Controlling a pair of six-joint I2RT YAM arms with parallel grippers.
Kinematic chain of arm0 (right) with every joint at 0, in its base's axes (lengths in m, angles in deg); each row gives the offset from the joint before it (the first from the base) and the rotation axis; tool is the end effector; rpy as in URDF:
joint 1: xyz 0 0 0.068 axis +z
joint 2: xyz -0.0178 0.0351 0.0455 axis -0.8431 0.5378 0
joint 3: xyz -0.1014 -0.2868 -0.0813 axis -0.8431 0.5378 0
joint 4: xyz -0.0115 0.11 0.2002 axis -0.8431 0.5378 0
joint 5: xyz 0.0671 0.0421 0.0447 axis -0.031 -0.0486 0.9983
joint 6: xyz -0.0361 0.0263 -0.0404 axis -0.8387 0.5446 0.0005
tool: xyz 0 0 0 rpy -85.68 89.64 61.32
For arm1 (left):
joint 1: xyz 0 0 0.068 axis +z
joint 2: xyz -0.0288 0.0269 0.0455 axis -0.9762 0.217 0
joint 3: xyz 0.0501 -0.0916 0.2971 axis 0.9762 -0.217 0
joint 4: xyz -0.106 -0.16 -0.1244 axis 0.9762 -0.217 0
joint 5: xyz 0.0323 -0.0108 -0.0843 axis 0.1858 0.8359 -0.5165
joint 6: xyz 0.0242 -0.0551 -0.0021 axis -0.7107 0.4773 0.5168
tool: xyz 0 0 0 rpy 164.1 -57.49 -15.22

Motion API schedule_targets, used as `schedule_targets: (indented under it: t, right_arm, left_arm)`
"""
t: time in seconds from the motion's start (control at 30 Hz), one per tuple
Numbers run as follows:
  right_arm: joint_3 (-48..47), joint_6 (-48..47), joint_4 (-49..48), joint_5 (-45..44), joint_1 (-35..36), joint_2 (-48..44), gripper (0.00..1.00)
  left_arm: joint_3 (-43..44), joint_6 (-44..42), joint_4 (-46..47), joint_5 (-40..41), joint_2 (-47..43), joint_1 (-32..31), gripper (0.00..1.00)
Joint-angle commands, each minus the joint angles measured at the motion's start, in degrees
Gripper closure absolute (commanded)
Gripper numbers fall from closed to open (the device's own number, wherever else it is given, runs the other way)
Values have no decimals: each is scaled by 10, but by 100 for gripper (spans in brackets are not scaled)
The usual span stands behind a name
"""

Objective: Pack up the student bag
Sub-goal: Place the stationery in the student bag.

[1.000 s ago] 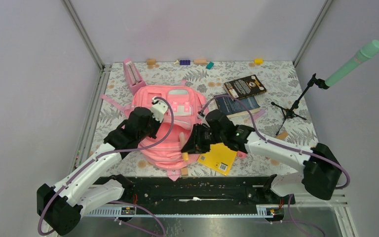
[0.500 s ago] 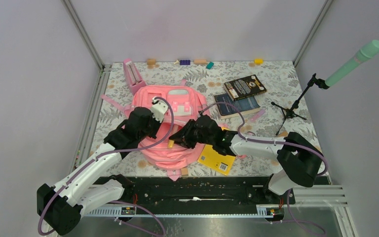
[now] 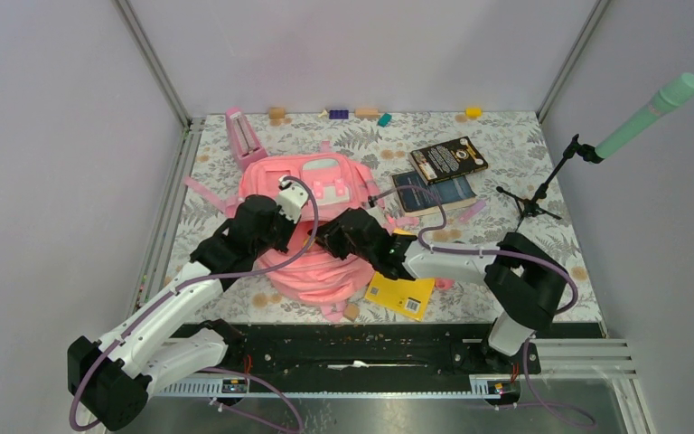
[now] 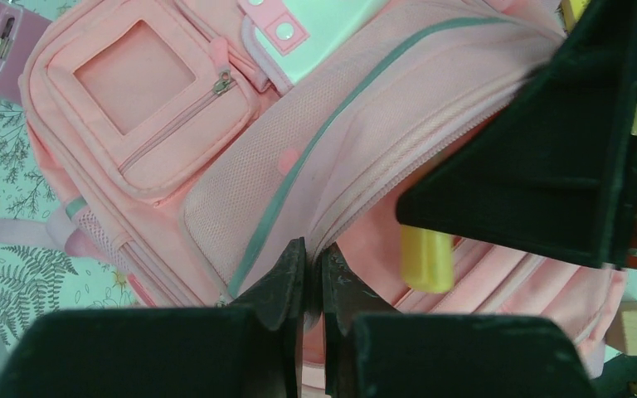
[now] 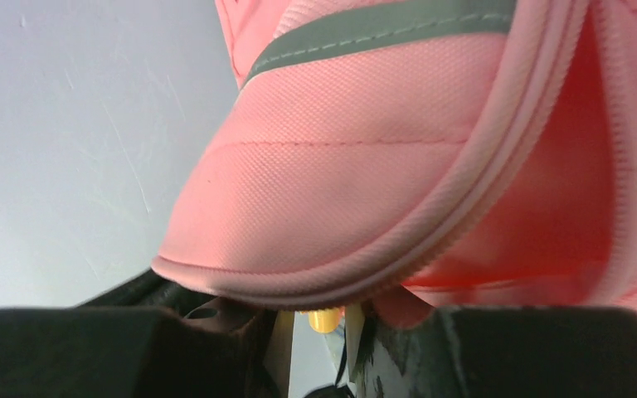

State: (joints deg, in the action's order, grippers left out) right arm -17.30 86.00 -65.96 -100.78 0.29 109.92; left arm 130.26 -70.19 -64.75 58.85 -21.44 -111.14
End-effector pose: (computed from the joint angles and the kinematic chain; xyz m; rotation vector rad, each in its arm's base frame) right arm 0.1934 0.2903 0.2775 0.7556 2.1581 1.3729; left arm 0.1299 -0.0810 0.3195 0.7037 2.0495 -0.1510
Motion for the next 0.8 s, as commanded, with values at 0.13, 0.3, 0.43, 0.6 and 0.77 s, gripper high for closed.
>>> schedule_targets:
  t: [0.13,0.3,0.43,0.6,0.77]
  right_arm:
    - [-77,-55,17,-111,2,35,88]
    - [-49,-94,-10,-136,8,19,61]
    - [-31,-125,-38,-143,11,8,49]
    - [-20,-152,-46,-150,15,-2,48]
    - [-4,-183,-54,-158,19,-23,50]
  left_arm:
    - [29,15,40,-15,-6,0,100]
    - [29,15,40,-13,-5,0,100]
    - [29,15,39,-13,-6,0,100]
    - [29,15,39,-11,-5,0,100]
    - [28,14,39,-8,-4,0,100]
